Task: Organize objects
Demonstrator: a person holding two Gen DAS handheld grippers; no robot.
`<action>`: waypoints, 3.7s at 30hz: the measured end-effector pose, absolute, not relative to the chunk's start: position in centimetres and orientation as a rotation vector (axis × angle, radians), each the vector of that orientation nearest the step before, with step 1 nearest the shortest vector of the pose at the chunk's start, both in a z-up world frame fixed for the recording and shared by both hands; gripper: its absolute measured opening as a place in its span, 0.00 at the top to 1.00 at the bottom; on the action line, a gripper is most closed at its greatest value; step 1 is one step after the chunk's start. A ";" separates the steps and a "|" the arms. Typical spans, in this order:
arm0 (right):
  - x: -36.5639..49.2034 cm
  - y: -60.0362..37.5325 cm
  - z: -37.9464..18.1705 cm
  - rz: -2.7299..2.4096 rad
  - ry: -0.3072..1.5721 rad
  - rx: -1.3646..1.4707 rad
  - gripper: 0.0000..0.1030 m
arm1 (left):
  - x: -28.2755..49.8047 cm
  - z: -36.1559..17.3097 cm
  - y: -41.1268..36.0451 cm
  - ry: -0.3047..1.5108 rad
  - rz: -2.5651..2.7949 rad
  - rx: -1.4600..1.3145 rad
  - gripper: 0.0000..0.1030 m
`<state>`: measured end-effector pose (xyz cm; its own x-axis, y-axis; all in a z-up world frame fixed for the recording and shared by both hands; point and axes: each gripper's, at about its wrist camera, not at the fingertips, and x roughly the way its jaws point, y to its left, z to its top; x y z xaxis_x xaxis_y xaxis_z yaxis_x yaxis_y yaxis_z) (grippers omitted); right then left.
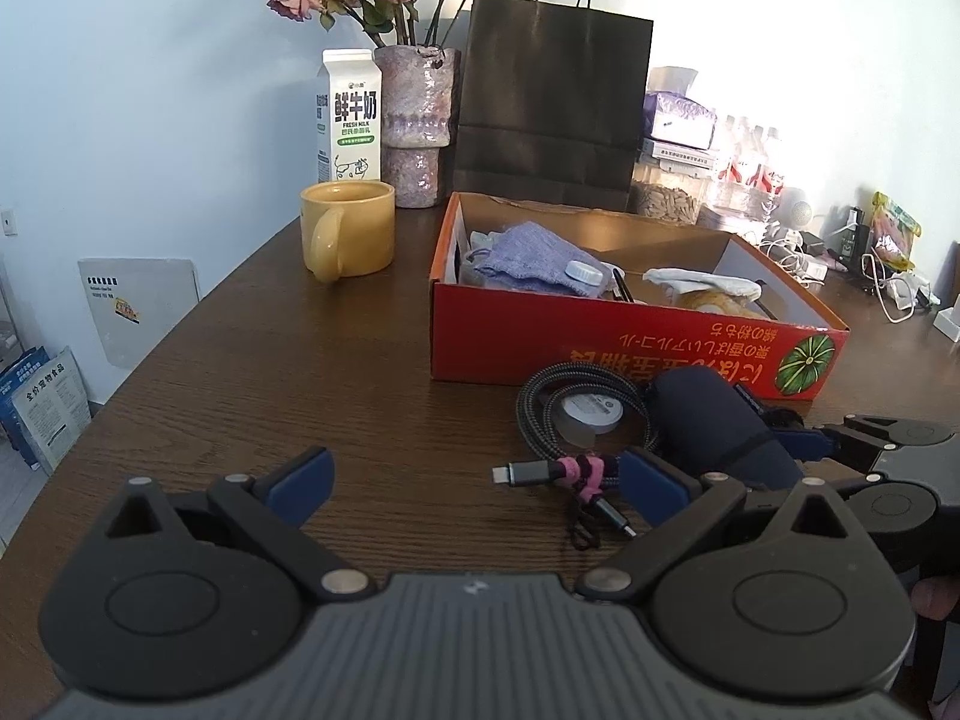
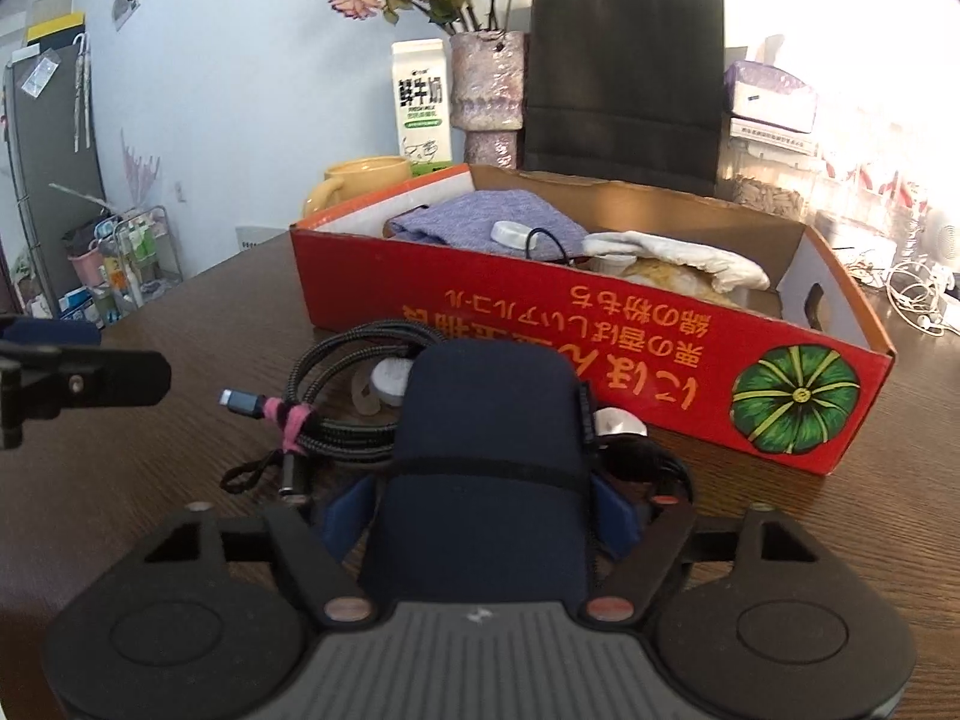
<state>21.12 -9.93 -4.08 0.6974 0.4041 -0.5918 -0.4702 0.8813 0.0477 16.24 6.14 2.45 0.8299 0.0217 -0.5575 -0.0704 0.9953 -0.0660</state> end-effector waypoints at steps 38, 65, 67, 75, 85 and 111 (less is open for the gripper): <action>18.3 -18.3 -2.5 0.291 0.380 -0.061 0.36 | 23.1 0.1 1.3 0.692 -0.033 0.014 0.00; 18.1 -18.2 -2.6 0.313 0.378 -0.065 0.36 | 25.0 -1.5 0.5 0.703 -0.035 0.023 0.13; 18.1 -18.2 -2.6 0.313 0.377 -0.065 0.36 | 24.8 -1.4 0.7 0.700 -0.035 0.019 0.14; 18.1 -18.2 -2.5 0.314 0.378 -0.065 0.36 | 23.9 -1.5 0.6 0.709 -0.065 0.032 0.14; 18.1 -18.2 -2.5 0.314 0.378 -0.065 0.35 | 22.5 -1.5 -0.4 0.718 -0.124 0.022 0.14; 17.8 -17.9 -2.6 0.331 0.380 -0.079 0.35 | 20.1 -0.5 -1.9 0.680 -0.189 0.069 0.14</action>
<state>17.82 -17.86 -2.64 0.8756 0.3023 -0.3767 -0.3317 0.9433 -0.0140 20.09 -1.94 -0.51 0.7613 -0.1512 -0.6306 0.1964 0.9805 0.0021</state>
